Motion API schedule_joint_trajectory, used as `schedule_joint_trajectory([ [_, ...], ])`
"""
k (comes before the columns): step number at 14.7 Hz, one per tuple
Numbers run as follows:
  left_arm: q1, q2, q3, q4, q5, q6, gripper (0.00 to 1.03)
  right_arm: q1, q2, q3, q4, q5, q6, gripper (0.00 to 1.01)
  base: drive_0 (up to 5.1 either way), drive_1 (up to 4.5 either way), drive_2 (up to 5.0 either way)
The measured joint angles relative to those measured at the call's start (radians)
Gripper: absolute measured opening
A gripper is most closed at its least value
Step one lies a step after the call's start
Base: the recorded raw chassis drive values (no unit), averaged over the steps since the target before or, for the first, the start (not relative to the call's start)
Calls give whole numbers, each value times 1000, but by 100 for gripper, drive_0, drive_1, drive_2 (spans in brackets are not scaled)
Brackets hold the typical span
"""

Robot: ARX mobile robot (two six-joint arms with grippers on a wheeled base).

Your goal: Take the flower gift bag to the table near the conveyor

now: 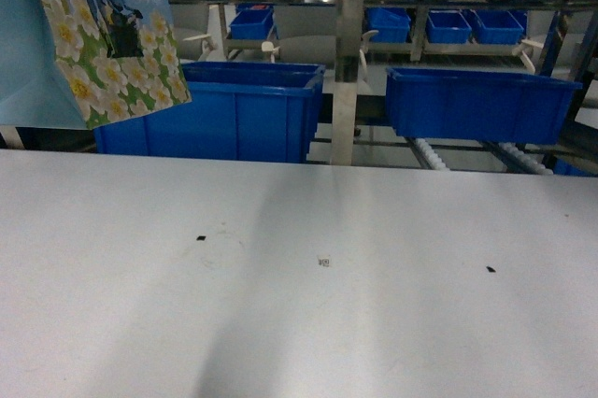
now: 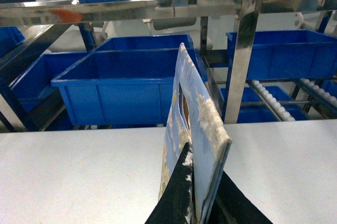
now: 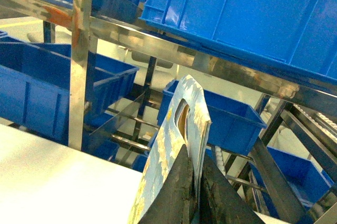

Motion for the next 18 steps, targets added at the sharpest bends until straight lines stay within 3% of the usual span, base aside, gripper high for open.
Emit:
schedule_joint_trajectory([
  [3, 0, 0, 0, 0, 1, 0, 2, 26, 9, -124, 43, 55, 1, 2, 0, 0, 0],
  [5, 0, 0, 0, 0, 0, 0, 2, 60, 37, -153, -9, 26, 1, 2, 0, 0, 0],
  [6, 0, 0, 0, 1, 0, 0, 2, 63, 58, -154, 22, 23, 4, 2, 0, 0, 0],
  [11, 0, 0, 0, 0, 0, 0, 2, 51, 233, -153, 139, 23, 51, 2, 0, 0, 0],
  [15, 0, 0, 0, 0, 0, 0, 2, 19, 343, -132, 211, -6, 100, 2, 0, 0, 0],
  [16, 0, 0, 0, 0, 0, 0, 2, 14, 383, -113, 290, -33, 83, 2, 0, 0, 0],
  [18, 0, 0, 0, 0, 0, 0, 2, 15, 376, -89, 425, -78, -26, 2, 0, 0, 0],
])
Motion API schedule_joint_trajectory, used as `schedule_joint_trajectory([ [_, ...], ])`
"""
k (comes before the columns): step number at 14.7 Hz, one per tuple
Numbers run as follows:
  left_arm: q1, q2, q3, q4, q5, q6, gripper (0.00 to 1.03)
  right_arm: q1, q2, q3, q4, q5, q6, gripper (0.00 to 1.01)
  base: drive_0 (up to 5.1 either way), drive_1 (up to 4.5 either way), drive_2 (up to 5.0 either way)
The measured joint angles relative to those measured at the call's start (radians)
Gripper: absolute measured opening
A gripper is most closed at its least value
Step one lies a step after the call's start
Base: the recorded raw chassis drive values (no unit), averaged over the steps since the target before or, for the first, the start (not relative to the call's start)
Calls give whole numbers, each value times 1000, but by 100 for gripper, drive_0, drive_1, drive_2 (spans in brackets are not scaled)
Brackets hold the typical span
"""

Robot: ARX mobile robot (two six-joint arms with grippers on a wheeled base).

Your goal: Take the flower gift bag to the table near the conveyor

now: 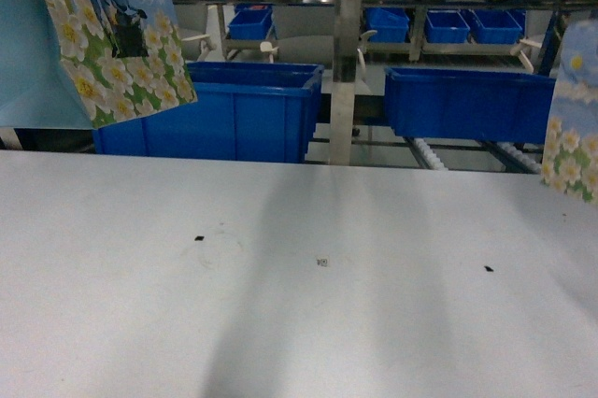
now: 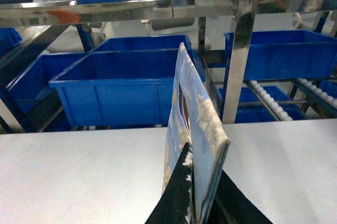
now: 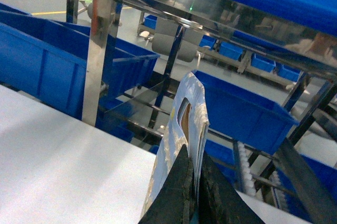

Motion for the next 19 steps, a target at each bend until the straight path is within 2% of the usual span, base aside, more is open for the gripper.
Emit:
schedule_joint_trajectory([
  [1, 0, 0, 0, 0, 0, 0, 2, 0, -5, 6, -4, 0, -32, 2, 0, 0, 0],
  [2, 0, 0, 0, 0, 0, 0, 2, 0, -2, 5, -14, 0, -44, 2, 0, 0, 0],
  [5, 0, 0, 0, 0, 0, 0, 2, -1, 1, 5, 1, -3, -55, 2, 0, 0, 0],
  [7, 0, 0, 0, 0, 0, 0, 2, 0, 51, 5, 56, -11, -39, 2, 0, 0, 0],
  [10, 0, 0, 0, 0, 0, 0, 2, -23, 161, 5, 116, -58, 15, 2, 0, 0, 0],
  [13, 0, 0, 0, 0, 0, 0, 2, -62, 258, 16, 176, -158, 102, 2, 0, 0, 0],
  [15, 0, 0, 0, 0, 0, 0, 2, -102, 331, 39, 215, -204, 161, 2, 0, 0, 0],
  [17, 0, 0, 0, 0, 0, 0, 2, -132, 388, 72, 233, -224, 199, 2, 0, 0, 0],
  [19, 0, 0, 0, 0, 2, 0, 2, -169, 446, 99, 237, -272, 233, 2, 0, 0, 0],
])
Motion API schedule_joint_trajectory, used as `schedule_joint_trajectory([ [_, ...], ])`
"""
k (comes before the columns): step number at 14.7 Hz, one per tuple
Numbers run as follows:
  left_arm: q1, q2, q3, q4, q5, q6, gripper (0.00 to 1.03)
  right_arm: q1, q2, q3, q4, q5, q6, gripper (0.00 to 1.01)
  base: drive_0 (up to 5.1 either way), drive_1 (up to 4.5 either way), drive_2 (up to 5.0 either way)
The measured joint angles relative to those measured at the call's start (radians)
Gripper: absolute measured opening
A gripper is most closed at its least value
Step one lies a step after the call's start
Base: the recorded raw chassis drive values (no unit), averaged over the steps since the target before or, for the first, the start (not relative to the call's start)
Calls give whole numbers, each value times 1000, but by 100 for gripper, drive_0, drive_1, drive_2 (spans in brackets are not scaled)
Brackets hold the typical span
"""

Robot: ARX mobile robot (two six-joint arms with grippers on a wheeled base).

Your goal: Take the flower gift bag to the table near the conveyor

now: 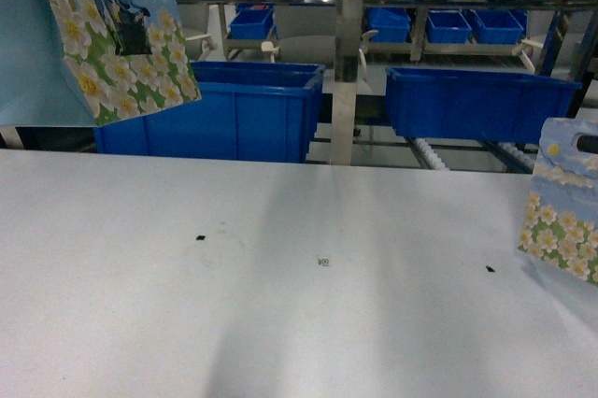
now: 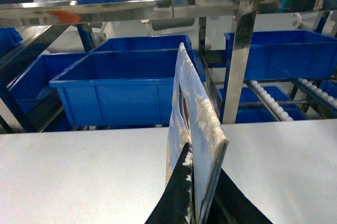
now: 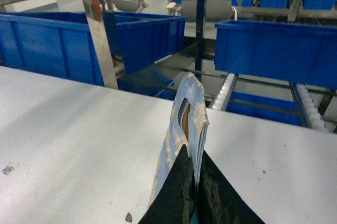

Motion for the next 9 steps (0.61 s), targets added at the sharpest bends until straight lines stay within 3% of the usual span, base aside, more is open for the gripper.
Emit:
schedule_joint_trajectory([
  [1, 0, 0, 0, 0, 0, 0, 2, -23, 23, 3, -3, -17, 10, 2, 0, 0, 0],
  [2, 0, 0, 0, 0, -1, 0, 2, 21, 36, 3, -1, 62, 17, 2, 0, 0, 0],
  [4, -1, 0, 0, 0, 2, 0, 2, 101, 36, -6, 1, 78, -29, 2, 0, 0, 0],
  [6, 3, 0, 0, -1, -3, 0, 2, 95, 36, -13, 3, 108, -41, 3, 0, 0, 0],
  [9, 3, 0, 0, 0, -3, 0, 2, 89, 36, -17, 2, 110, -40, 17, 0, 0, 0],
])
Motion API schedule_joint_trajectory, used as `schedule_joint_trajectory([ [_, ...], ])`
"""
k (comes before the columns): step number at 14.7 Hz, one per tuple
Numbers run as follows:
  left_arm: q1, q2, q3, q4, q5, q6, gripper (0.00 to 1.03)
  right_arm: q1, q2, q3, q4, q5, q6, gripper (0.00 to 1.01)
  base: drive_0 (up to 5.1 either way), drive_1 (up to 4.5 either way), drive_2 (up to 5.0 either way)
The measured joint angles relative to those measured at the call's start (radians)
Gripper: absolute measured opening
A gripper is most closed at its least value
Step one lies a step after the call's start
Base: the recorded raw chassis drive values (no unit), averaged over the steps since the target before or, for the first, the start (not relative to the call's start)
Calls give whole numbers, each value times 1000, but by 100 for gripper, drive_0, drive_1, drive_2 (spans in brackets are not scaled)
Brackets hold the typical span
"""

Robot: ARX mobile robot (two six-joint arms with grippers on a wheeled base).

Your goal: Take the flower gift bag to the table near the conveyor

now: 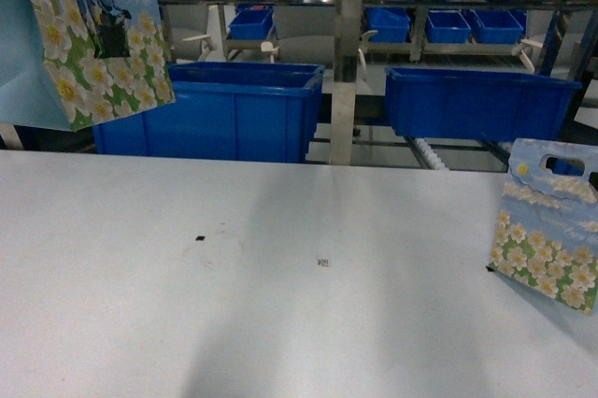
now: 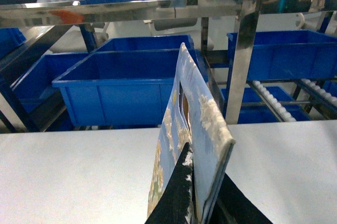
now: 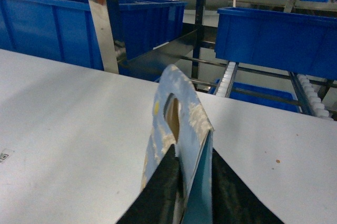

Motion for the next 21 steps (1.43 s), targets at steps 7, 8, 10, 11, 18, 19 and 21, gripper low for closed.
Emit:
schedule_joint_trajectory([
  [7, -4, 0, 0, 0, 7, 0, 2, 1, 0, -2, 0, 2, 0, 57, 0, 0, 0],
  [8, -4, 0, 0, 0, 4, 0, 2, 1, 0, -2, 0, 2, 0, 70, 0, 0, 0],
  [10, -4, 0, 0, 0, 3, 0, 2, 2, -8, -4, -2, 2, 15, 88, 0, 0, 0],
  [11, -4, 0, 0, 0, 4, 0, 2, 8, -48, -11, -13, 6, 51, 100, 0, 0, 0],
  [18, -3, 0, 0, 1, 4, 1, 2, 52, -579, 288, -237, -190, 463, 98, 0, 0, 0],
  [19, 6, 17, 4, 34, 9, 21, 2, 46, -603, 298, -233, -196, 487, 98, 0, 0, 0],
  [21, 29, 125, 98, 55, 20, 50, 2, 47, -578, 287, -251, -201, 507, 98, 0, 0, 0],
])
